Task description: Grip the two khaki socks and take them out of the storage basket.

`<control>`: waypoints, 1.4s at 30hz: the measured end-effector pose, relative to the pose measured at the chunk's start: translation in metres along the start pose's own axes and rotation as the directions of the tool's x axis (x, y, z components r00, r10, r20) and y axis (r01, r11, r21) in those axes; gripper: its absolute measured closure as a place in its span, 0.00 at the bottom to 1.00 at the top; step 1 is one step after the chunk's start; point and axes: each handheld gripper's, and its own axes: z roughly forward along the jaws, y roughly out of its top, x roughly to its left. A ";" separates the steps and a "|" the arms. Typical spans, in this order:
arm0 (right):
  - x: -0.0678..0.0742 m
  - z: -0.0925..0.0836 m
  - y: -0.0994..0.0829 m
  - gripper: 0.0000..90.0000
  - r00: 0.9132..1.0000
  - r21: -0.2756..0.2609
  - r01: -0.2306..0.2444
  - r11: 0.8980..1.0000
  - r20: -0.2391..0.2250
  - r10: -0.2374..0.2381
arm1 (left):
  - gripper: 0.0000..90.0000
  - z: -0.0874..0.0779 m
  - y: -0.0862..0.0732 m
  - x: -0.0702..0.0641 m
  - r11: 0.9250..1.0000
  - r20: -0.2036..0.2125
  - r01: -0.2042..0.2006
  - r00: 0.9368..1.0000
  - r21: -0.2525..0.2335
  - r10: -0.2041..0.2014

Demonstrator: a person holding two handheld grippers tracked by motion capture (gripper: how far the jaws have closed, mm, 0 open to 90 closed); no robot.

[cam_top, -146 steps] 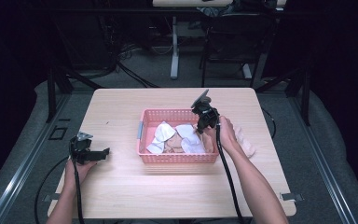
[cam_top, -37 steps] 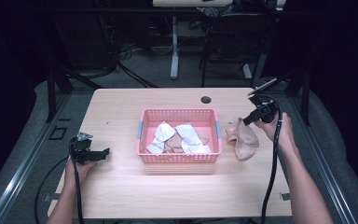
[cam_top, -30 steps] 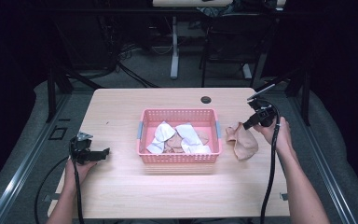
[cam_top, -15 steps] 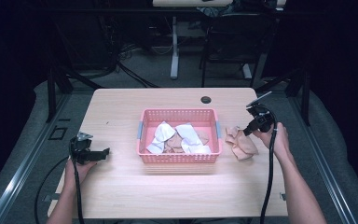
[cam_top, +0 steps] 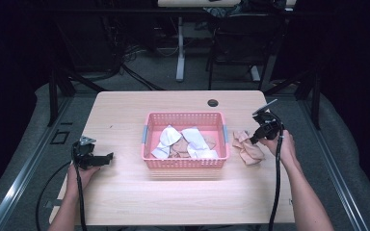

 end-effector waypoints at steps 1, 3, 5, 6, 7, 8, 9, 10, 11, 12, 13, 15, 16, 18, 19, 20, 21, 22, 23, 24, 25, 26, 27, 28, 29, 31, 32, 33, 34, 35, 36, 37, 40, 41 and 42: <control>0.000 0.000 0.000 0.98 1.000 0.000 0.000 1.000 0.000 0.000 | 0.01 0.000 0.000 0.000 1.000 0.000 0.000 1.000 0.000 0.000; -0.001 0.001 0.000 0.98 1.000 0.013 0.011 1.000 0.000 -0.011 | 0.01 0.000 0.000 0.000 1.000 0.000 0.000 1.000 0.000 0.000; -0.001 0.003 0.000 0.98 1.000 0.011 0.006 1.000 0.004 -0.006 | 0.01 0.000 0.000 0.000 1.000 0.000 0.000 1.000 0.000 0.000; -0.001 0.005 0.000 0.98 1.000 0.013 0.005 1.000 0.007 -0.005 | 0.01 0.000 0.000 0.000 1.000 0.000 0.000 1.000 0.000 0.000; -0.001 0.005 0.000 0.98 1.000 0.013 0.005 1.000 0.007 -0.005 | 0.01 0.000 0.000 0.000 1.000 0.000 0.000 1.000 0.000 0.000; -0.001 0.006 -0.001 0.97 1.000 0.010 0.003 1.000 0.008 -0.003 | 0.01 0.000 0.000 0.000 1.000 0.000 0.000 1.000 0.001 0.000; -0.001 0.007 -0.001 0.97 1.000 0.014 -0.003 1.000 0.007 0.003 | 0.01 0.000 0.000 0.000 1.000 0.000 0.000 1.000 0.000 0.000; -0.002 0.009 -0.001 0.94 1.000 0.017 -0.004 1.000 0.013 0.004 | 0.01 0.000 0.000 0.000 1.000 0.000 0.000 1.000 0.000 0.000; -0.002 0.009 -0.001 0.94 1.000 0.017 -0.004 1.000 0.013 0.004 | 0.01 0.000 0.000 0.000 1.000 0.000 0.000 1.000 0.000 0.000; -0.004 0.008 0.000 0.86 1.000 0.044 0.012 0.999 0.016 -0.013 | 0.01 0.000 0.000 0.000 1.000 0.000 0.000 1.000 0.000 0.000; -0.003 0.009 -0.002 0.83 1.000 0.021 -0.012 1.000 0.020 0.011 | 0.01 0.000 0.000 0.000 1.000 0.000 0.000 1.000 0.000 0.000; -0.005 0.006 -0.001 0.72 0.999 0.033 0.001 0.999 0.033 -0.002 | 0.01 0.000 0.000 0.000 1.000 0.000 0.000 1.000 0.000 0.000; -0.005 0.005 -0.002 0.66 0.999 0.018 -0.009 1.000 0.036 0.008 | 0.01 0.000 0.000 0.000 1.000 0.000 0.000 1.000 0.000 0.000; -0.005 -0.002 -0.002 0.55 1.000 0.006 -0.005 1.000 0.027 0.004 | 0.01 0.000 0.000 0.000 1.000 0.000 0.000 1.000 0.000 0.000; -0.003 -0.004 -0.003 0.49 1.000 -0.019 -0.016 1.000 0.022 0.016 | 0.01 0.000 0.000 0.000 1.000 0.000 0.000 1.000 0.000 0.000; -0.003 -0.009 -0.003 0.43 1.000 -0.012 -0.004 1.000 0.016 0.004 | 0.01 0.000 0.000 0.000 1.000 0.000 0.000 1.000 0.000 0.000; -0.002 -0.011 -0.004 0.39 1.000 -0.020 -0.009 1.000 0.014 0.009 | 0.01 0.000 0.000 0.000 1.000 0.000 0.000 1.000 0.000 0.000; -0.001 -0.015 -0.005 0.36 1.000 -0.031 -0.011 0.999 0.007 0.011 | 0.01 0.000 0.000 0.000 1.000 0.000 0.000 1.000 0.000 0.000; -0.001 -0.015 -0.005 0.36 1.000 -0.031 -0.011 0.999 0.007 0.011 | 0.01 0.000 0.000 0.000 1.000 0.000 0.000 1.000 0.000 0.000; 0.002 -0.024 -0.007 0.27 1.000 -0.037 0.010 0.999 0.004 -0.010 | 0.01 0.000 0.000 0.000 1.000 0.000 0.000 1.000 0.000 0.000; 0.004 -0.026 -0.009 0.23 1.000 -0.056 0.007 0.998 0.000 -0.007 | 0.01 0.000 0.000 0.000 1.000 0.000 0.000 1.000 0.000 0.000; 0.006 -0.030 -0.010 0.20 1.000 -0.053 0.018 0.998 -0.001 -0.018 | 0.01 0.000 0.000 0.000 1.000 0.000 0.000 1.000 0.000 0.000; 0.007 -0.034 -0.011 0.17 0.999 -0.052 0.035 0.998 -0.004 -0.035 | 0.01 0.000 0.000 0.000 1.000 0.000 0.000 1.000 0.000 0.000; 0.010 -0.036 -0.013 0.16 0.999 -0.060 0.035 0.998 -0.004 -0.035 | 0.01 0.000 0.000 0.000 1.000 0.000 0.000 1.000 0.000 0.000; 0.012 -0.039 -0.015 0.15 0.999 -0.066 0.046 0.997 -0.011 -0.047 | 0.01 0.000 0.000 0.000 1.000 0.000 0.000 1.000 0.000 0.000; 0.016 -0.044 -0.019 0.11 0.998 -0.082 0.058 0.995 -0.022 -0.060 | 0.01 0.000 0.000 0.000 1.000 0.000 0.000 1.000 0.000 0.000; 0.017 -0.046 -0.021 0.09 0.997 -0.079 0.073 0.994 -0.028 -0.075 | 0.01 0.000 0.000 0.000 1.000 0.000 0.001 1.000 0.000 -0.001; 0.020 -0.047 -0.023 0.08 0.997 -0.094 0.067 0.993 -0.027 -0.070 | 0.01 0.000 0.000 0.000 1.000 -0.001 0.001 1.000 -0.001 -0.001; 0.022 -0.049 -0.025 0.07 0.996 -0.091 0.082 0.993 -0.032 -0.085 | 0.01 0.000 0.000 0.000 1.000 -0.001 0.001 1.000 0.000 -0.001; 0.022 -0.049 -0.025 0.07 0.996 -0.091 0.082 0.993 -0.032 -0.085 | 0.01 0.000 0.000 0.000 1.000 -0.001 0.001 1.000 0.000 -0.001; 0.026 -0.050 -0.031 0.06 0.994 -0.095 0.098 0.991 -0.033 -0.102 | 0.01 0.000 0.000 0.000 1.000 -0.001 0.001 1.000 -0.001 -0.001; 0.029 -0.050 -0.034 0.06 0.993 -0.101 0.108 0.989 -0.028 -0.111 | 0.01 0.000 0.000 0.000 1.000 -0.001 0.001 1.000 0.000 -0.001; 0.037 -0.051 -0.042 0.06 0.989 -0.100 0.138 0.985 -0.032 -0.142 | 0.01 0.000 0.000 0.000 1.000 0.000 0.000 1.000 0.000 0.000; 0.039 -0.050 -0.046 0.06 0.989 -0.109 0.142 0.984 -0.033 -0.146 | 0.01 0.000 0.000 0.000 1.000 0.000 0.001 1.000 0.000 -0.001; 0.042 -0.051 -0.049 0.06 0.987 -0.103 0.156 0.982 -0.031 -0.160 | 0.01 0.000 0.000 0.000 1.000 0.000 0.001 1.000 0.000 -0.001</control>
